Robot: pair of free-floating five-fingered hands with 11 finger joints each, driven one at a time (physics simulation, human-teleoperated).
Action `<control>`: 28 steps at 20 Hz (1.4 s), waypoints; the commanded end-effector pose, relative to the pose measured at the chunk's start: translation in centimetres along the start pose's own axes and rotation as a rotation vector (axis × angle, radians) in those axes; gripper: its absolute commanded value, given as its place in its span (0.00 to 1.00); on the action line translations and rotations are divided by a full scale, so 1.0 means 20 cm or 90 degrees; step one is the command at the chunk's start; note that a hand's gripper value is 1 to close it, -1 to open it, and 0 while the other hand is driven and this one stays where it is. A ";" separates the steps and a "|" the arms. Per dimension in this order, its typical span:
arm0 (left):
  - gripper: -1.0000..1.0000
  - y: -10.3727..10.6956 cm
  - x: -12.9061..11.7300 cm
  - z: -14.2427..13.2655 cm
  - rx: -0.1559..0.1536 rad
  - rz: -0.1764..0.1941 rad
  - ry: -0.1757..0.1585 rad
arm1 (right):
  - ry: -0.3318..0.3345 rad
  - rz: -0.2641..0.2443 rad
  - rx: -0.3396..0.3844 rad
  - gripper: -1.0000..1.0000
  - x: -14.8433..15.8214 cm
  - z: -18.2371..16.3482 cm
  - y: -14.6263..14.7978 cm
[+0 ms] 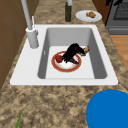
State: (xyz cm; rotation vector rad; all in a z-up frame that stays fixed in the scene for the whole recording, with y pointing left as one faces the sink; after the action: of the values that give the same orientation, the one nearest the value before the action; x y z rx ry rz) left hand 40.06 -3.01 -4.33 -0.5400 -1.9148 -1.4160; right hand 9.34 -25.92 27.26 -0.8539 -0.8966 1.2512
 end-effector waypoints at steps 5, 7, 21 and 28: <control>0.00 -0.03 -0.10 -0.04 0.059 0.053 0.021 | 0.000 0.000 0.000 0.50 0.00 0.00 0.00; 0.00 -0.03 -0.12 -0.04 0.055 0.050 0.021 | 0.000 0.000 0.000 0.50 0.00 0.00 0.00; 1.00 -0.16 0.04 0.13 0.140 -0.182 -0.030 | 0.000 0.000 0.000 0.50 0.00 0.00 0.00; 1.00 -0.10 0.17 0.11 0.098 -0.232 -0.034 | 0.000 0.000 0.000 0.50 0.00 0.00 0.00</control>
State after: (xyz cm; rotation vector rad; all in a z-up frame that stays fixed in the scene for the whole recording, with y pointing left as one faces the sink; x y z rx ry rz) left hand 35.86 -1.89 -4.50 -0.1304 -2.3269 -1.4294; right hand 9.34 -25.92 27.26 -0.8539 -0.8966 1.2512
